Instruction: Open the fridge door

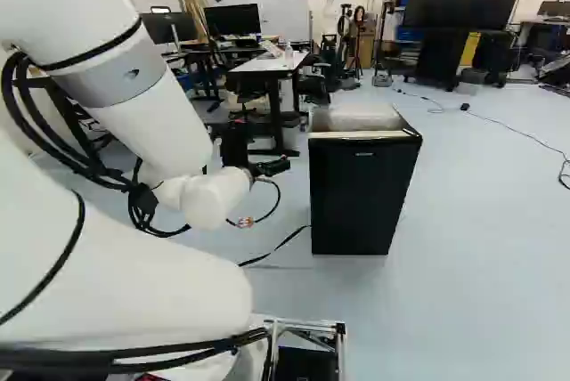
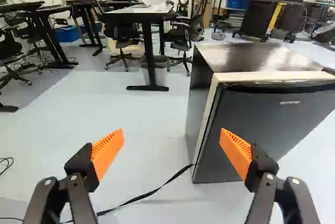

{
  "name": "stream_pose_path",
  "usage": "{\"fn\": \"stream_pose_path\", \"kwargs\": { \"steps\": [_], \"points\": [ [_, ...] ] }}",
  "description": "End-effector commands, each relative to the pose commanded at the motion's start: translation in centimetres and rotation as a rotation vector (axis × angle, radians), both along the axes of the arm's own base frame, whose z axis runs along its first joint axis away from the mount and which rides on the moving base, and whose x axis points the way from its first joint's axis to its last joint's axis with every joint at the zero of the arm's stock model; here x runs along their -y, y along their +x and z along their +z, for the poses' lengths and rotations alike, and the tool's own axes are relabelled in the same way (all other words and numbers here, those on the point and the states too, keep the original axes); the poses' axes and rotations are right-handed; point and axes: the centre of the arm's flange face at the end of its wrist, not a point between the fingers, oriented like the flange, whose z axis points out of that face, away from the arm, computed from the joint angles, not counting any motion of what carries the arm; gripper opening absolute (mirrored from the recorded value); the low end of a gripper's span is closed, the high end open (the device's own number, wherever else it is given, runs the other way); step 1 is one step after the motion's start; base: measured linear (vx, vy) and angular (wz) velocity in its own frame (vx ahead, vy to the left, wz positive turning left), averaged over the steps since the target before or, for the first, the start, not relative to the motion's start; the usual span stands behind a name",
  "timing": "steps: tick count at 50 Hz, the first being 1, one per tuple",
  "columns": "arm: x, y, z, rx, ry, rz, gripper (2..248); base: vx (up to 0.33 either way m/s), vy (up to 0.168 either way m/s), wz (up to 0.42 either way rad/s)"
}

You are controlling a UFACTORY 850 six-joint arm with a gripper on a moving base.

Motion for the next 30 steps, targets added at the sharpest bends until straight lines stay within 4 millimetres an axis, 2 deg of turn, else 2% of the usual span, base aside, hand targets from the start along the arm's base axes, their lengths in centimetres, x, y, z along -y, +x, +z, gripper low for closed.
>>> {"fn": "stream_pose_path", "kwargs": {
  "steps": [13,30],
  "points": [
    [0.0,0.1,0.0,-0.001,0.000,0.000,247,0.000,0.000,0.000],
    [0.0,1.3,0.2,-0.006,0.000,0.000,247,0.000,0.000,0.000]
  ]
}}
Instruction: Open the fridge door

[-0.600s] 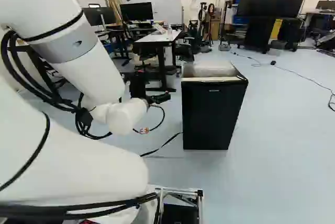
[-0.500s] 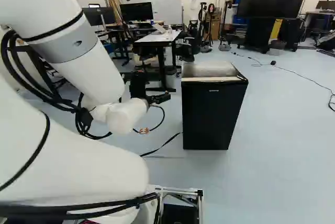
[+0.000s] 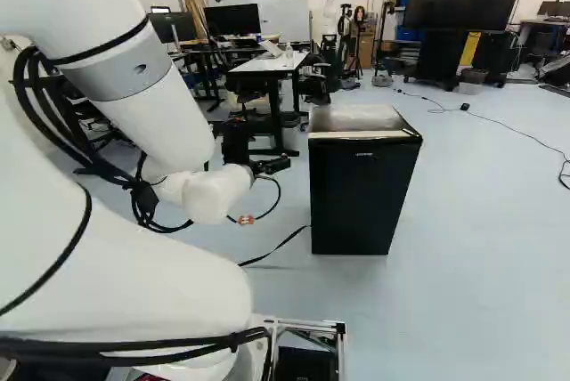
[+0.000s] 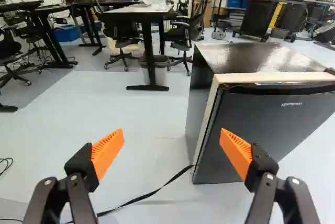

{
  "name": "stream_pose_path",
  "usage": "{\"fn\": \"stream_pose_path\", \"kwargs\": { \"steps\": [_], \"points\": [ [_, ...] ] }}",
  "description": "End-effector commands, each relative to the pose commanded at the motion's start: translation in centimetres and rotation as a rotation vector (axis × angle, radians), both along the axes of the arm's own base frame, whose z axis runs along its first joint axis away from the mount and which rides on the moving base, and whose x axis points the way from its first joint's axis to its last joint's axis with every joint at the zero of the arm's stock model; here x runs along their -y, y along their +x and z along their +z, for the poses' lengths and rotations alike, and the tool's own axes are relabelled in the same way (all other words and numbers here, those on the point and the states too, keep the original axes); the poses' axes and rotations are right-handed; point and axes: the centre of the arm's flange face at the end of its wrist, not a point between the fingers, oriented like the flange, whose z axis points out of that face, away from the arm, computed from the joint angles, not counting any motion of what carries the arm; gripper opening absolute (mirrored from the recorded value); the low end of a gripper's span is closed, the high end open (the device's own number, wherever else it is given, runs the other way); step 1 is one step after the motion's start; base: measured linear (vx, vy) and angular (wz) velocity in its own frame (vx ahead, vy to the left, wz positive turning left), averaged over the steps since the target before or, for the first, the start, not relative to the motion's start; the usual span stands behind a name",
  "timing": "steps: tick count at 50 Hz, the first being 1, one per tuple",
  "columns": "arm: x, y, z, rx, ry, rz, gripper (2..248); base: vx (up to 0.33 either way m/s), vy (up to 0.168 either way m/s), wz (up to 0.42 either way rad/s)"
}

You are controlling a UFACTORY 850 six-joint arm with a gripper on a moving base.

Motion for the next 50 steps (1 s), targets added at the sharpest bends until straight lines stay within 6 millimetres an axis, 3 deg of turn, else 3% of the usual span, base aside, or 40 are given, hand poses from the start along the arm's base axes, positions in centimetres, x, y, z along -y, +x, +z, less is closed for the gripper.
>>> {"fn": "stream_pose_path", "kwargs": {
  "steps": [50],
  "points": [
    [0.3,5.4,0.5,-0.013,0.016,-0.043,247,0.000,0.000,0.000]
  ]
}}
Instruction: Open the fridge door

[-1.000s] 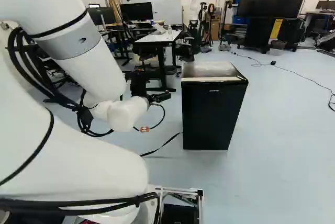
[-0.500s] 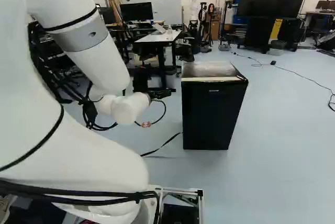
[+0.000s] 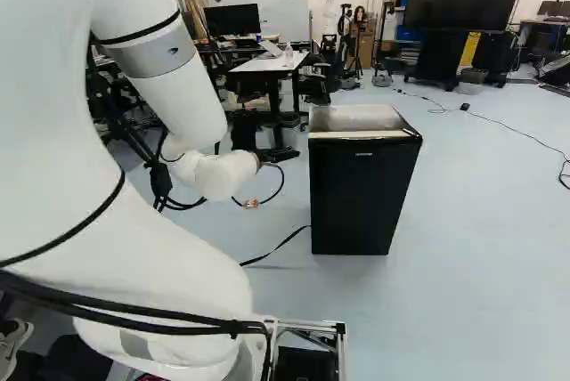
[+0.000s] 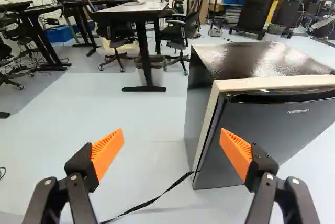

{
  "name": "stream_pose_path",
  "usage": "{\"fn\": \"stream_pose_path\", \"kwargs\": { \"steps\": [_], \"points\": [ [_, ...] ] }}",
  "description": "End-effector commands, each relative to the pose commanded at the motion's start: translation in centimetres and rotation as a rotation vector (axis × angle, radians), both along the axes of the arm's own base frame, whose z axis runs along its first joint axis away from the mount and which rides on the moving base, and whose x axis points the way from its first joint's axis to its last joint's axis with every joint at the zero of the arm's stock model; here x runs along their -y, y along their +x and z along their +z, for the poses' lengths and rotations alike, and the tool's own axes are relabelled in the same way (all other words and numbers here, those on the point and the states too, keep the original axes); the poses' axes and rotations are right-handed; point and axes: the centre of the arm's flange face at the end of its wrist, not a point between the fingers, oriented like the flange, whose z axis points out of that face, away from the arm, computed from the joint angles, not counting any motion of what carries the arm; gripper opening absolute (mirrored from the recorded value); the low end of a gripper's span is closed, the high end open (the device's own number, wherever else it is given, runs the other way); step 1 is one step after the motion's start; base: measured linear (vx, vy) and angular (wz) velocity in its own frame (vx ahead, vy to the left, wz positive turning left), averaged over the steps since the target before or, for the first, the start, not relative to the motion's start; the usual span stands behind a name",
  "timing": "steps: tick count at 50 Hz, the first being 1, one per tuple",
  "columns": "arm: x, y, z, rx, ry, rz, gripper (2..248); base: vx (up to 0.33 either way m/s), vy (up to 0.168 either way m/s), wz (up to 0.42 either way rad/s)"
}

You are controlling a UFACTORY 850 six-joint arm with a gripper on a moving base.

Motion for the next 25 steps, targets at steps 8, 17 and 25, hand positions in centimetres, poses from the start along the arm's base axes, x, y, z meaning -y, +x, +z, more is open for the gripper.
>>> {"fn": "stream_pose_path", "kwargs": {
  "steps": [8,17,25],
  "points": [
    [0.2,1.0,0.0,-0.001,0.008,-0.021,247,0.000,0.000,0.000],
    [0.3,2.2,-0.2,-0.009,0.016,-0.046,247,0.000,0.000,0.000],
    [0.5,3.3,-0.9,-0.028,0.024,-0.069,247,0.000,0.000,0.000]
  ]
}}
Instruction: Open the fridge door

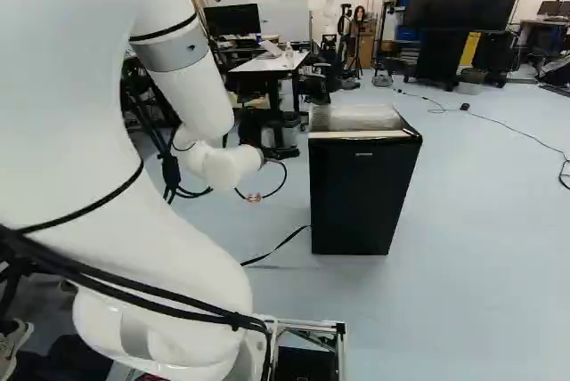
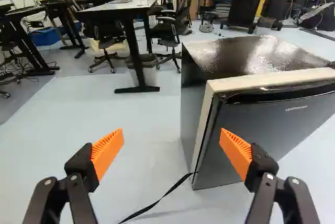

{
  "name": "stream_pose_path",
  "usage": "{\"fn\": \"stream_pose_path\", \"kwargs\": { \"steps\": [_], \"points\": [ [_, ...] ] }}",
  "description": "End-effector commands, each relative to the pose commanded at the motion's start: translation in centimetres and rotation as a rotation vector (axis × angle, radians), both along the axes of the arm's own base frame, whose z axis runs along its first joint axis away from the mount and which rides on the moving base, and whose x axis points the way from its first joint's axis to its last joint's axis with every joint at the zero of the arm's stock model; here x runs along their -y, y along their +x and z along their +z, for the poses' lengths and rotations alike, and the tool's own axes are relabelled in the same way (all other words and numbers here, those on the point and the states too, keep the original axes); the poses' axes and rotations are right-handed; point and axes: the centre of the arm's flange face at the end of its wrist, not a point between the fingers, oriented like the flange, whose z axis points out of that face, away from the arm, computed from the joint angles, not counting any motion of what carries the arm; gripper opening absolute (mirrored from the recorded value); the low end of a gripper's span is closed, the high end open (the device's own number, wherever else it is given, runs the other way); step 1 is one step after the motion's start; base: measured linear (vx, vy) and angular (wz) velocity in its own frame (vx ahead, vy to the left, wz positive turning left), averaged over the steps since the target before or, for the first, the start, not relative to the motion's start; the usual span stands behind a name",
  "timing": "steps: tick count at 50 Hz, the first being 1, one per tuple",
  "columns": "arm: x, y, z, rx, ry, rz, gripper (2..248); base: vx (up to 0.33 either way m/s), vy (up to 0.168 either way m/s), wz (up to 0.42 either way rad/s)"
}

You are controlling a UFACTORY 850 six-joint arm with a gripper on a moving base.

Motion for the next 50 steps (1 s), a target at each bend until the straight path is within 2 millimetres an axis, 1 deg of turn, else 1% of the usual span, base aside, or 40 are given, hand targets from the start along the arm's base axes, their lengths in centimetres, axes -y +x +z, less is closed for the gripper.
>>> {"fn": "stream_pose_path", "kwargs": {
  "steps": [30,50],
  "points": [
    [0.7,4.3,-3.2,-0.067,0.029,-0.097,247,0.000,0.000,0.000],
    [1.2,6.5,-5.5,-0.105,0.046,-0.168,247,0.000,0.000,0.000]
  ]
}}
